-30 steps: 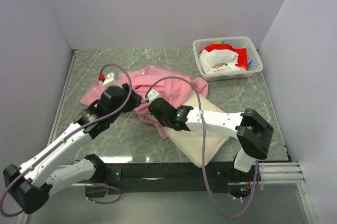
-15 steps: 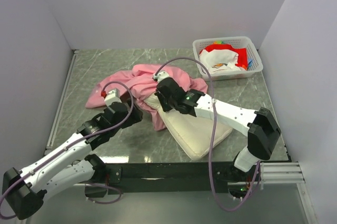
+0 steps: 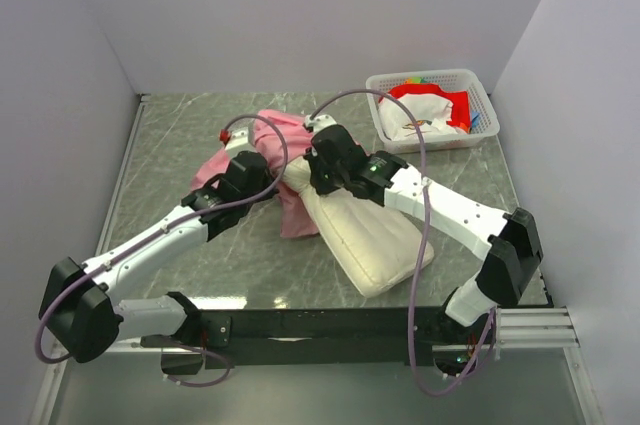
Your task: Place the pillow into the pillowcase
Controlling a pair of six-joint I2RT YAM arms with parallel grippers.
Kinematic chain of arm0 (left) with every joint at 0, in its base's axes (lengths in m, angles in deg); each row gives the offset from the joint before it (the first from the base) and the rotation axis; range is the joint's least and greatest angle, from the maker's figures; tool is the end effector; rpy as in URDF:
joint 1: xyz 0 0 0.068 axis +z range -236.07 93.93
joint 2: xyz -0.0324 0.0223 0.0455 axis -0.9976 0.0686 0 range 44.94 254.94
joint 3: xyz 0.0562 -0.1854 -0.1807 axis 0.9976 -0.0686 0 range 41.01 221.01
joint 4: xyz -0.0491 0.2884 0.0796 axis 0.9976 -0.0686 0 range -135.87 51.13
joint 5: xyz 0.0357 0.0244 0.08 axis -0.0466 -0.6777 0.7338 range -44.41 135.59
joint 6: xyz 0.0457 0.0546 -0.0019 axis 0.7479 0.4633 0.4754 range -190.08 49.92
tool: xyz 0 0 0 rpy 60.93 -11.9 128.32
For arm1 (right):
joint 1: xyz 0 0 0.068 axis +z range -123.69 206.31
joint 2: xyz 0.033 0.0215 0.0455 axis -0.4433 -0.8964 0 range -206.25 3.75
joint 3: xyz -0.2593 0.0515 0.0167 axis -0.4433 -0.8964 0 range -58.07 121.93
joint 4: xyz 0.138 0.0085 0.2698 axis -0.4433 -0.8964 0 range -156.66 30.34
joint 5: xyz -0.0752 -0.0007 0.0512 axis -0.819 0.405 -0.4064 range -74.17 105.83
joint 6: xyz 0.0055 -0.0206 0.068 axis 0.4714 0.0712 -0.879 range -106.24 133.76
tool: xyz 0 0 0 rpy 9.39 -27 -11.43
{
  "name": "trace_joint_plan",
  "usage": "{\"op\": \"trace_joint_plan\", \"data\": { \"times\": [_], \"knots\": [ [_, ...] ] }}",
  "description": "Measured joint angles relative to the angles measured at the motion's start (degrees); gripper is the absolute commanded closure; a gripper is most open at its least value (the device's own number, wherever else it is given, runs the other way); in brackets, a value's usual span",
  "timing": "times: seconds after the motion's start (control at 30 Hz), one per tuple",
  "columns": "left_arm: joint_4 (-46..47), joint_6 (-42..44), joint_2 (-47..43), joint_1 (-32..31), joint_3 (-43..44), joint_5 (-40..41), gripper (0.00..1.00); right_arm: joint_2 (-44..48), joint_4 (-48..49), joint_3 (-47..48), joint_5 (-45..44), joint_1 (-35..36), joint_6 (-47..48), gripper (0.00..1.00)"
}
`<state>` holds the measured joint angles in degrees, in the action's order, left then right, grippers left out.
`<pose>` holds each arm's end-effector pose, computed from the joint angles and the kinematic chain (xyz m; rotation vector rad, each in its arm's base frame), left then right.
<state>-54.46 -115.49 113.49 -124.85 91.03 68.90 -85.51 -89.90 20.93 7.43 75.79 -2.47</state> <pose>0.2681 -0.1859 0.2448 -0.3556 2.1128 -0.4311 0.2745 0.3078 0.2910 -0.5847 2.2314 0.4344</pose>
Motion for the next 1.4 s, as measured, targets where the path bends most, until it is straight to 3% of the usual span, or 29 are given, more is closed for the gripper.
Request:
{"op": "trace_joint_plan", "data": {
  "times": [0.17,0.27,0.5,0.7,0.87,0.9,0.97,1.03,1.17,1.27,1.4],
  "knots": [
    [-0.7,4.6,-0.2,0.1,6.0,-7.5,0.99,0.0,-4.7,5.5,-2.3,-1.0,-2.0,1.0],
    [-5.2,8.9,0.1,-0.5,14.3,-13.3,0.99,-0.2,-9.3,11.5,-3.6,-1.7,-3.0,1.0],
    [-9.3,17.5,1.1,-8.3,30.1,-24.4,0.99,-2.9,-15.4,26.5,-6.8,-2.4,-4.4,1.0],
    [-11.1,20.2,0.5,-14.5,31.8,-32.5,0.99,-3.2,-15.8,27.8,-6.4,-5.6,-6.1,1.0],
    [-12.6,18.6,-3.0,-14.6,29.0,-27.0,0.99,-3.2,-16.6,26.4,-6.2,-7.2,-6.7,1.0],
    [-12.7,17.9,-3.7,-14.8,28.2,-25.8,0.87,-3.2,-16.7,26.4,-6.5,-7.1,-6.5,1.0],
    [-12.5,15.6,-5.3,-15.1,25.4,-23.2,0.81,-3.1,-16.0,26.0,-7.2,-6.7,-6.1,1.0],
    [-12.7,12.8,-7.0,-15.3,21.4,-20.7,0.57,-2.3,-12.2,22.4,-8.4,-5.4,-5.4,1.0],
    [-16.3,6.8,-9.5,-15.9,15.3,-14.2,0.36,1.1,1.4,4.0,-8.7,-1.5,-5.8,1.0],
    [-20.7,2.1,-12.7,-16.1,13.5,-5.7,0.32,1.0,12.1,-8.7,-7.8,3.0,-7.1,1.0],
    [-23.8,-1.5,-18.9,-16.0,13.7,4.5,0.27,0.2,17.4,-19.4,-6.5,9.7,-8.0,0.57]
  ]
}}
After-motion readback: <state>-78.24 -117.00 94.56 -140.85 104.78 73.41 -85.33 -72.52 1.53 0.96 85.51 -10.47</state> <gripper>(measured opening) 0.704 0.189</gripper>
